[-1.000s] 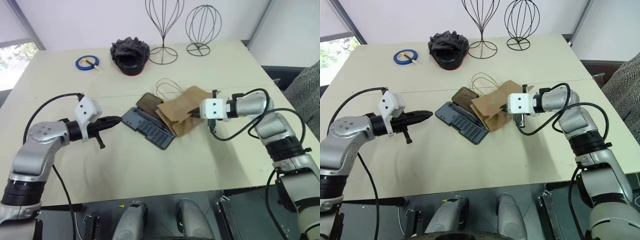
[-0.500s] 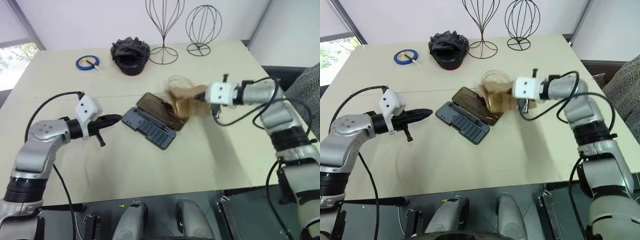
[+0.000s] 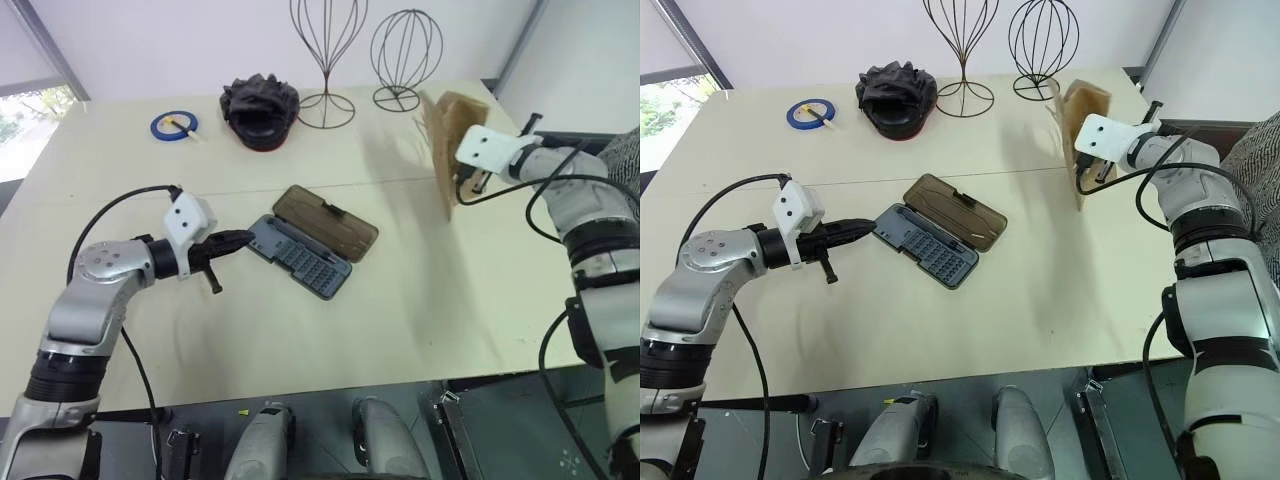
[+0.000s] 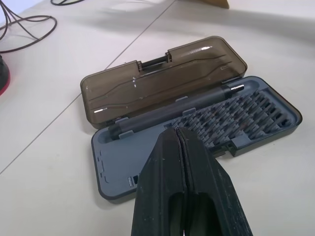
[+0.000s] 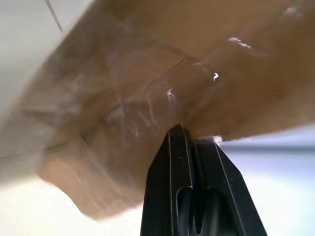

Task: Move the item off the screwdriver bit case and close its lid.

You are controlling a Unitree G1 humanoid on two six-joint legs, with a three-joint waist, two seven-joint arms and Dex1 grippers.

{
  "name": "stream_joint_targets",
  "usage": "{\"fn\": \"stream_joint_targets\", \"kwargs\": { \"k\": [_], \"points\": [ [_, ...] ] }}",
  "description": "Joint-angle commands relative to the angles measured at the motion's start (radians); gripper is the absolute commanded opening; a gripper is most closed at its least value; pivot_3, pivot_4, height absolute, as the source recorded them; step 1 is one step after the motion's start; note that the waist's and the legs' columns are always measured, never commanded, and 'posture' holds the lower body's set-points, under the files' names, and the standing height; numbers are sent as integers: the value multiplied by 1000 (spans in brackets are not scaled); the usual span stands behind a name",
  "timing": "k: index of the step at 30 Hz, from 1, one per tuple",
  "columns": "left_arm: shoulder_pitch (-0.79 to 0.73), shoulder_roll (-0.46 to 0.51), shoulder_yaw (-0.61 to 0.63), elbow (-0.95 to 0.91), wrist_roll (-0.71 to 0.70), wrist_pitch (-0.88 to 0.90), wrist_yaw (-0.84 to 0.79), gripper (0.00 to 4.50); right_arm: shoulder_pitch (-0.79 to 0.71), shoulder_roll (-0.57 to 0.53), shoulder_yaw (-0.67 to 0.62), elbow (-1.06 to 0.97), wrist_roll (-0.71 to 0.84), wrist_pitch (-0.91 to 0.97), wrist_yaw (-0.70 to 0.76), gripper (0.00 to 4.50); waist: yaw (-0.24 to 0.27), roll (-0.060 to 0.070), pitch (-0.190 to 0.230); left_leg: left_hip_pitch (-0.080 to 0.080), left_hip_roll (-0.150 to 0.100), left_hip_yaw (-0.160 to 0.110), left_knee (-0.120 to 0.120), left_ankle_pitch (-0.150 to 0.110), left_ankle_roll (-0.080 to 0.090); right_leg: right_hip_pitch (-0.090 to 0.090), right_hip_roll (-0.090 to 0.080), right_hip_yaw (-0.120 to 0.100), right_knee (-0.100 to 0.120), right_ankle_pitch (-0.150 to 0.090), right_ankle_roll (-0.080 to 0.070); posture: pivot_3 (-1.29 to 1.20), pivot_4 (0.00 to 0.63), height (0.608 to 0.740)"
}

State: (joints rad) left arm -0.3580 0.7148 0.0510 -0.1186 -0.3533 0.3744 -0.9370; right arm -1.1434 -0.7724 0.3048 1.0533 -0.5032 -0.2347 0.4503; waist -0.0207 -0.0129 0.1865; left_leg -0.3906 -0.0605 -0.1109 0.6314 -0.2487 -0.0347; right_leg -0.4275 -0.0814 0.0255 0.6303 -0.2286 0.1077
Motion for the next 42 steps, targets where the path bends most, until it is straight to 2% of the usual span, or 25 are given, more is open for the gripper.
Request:
{"fn": "stream_joint_targets", "kwargs": {
  "k": [1, 8, 16, 23, 32, 36, 39, 42],
  "points": [
    [-9, -1, 5, -19, 5, -17, 6, 0, -48, -11, 14, 67, -36, -6, -65, 37, -1, 0, 0, 0, 0, 0, 0, 0, 0, 0, 0, 0, 0, 0, 0, 0, 150, 740],
    [-4, -15, -2, -29, 12, -19, 14, 0, -142, -33, 25, 135, -77, -3, -168, 37, -2, 1, 0, 0, 0, 0, 0, 0, 0, 0, 0, 0, 0, 0, 0, 0, 150, 740],
    [0, -30, -7, -34, 17, -18, 21, 0, -202, -64, 53, 165, -124, -9, -220, 37, -4, 1, 1, 0, 0, 0, -1, 0, 0, -1, 0, 0, 0, 0, 0, 0, 150, 740],
    [-7, -42, -16, -30, 21, -22, 28, 0, -128, -30, 54, 180, -106, -16, -190, 37, -23, 1, 1, 0, 0, 0, -1, 0, 0, -1, 0, 0, 0, 0, 0, 0, 150, 740],
    [-1, -49, -20, -33, 19, -24, 35, 0, -21, 12, 103, 197, -136, -25, -204, 37, -25, 2, 1, 0, 0, 0, -1, 0, -1, -1, 0, 0, 1, 0, 0, 0, 150, 740],
    [1, -53, -23, -36, 19, -25, 37, 0, 14, 48, 86, 211, -112, -5, -224, 37, -24, 1, 1, 0, 0, 0, -1, 1, -1, -1, 0, 0, 1, 0, 0, 0, 150, 740],
    [-1, -52, -23, -37, 17, -25, 37, 0, 3, 47, 45, 217, -67, 15, -198, 918, -24, 3, 2, 0, 0, 0, -1, 1, -2, -1, 0, 1, 1, 0, 0, 0, 150, 740],
    [-1, -54, -25, -37, 18, -26, 38, 0, -2, 39, 14, 212, -29, 29, -145, 2404, -24, 3, 2, 0, 0, 0, -1, 1, -2, -1, 0, 1, 1, 0, 0, 0, 150, 740]
  ]
}}
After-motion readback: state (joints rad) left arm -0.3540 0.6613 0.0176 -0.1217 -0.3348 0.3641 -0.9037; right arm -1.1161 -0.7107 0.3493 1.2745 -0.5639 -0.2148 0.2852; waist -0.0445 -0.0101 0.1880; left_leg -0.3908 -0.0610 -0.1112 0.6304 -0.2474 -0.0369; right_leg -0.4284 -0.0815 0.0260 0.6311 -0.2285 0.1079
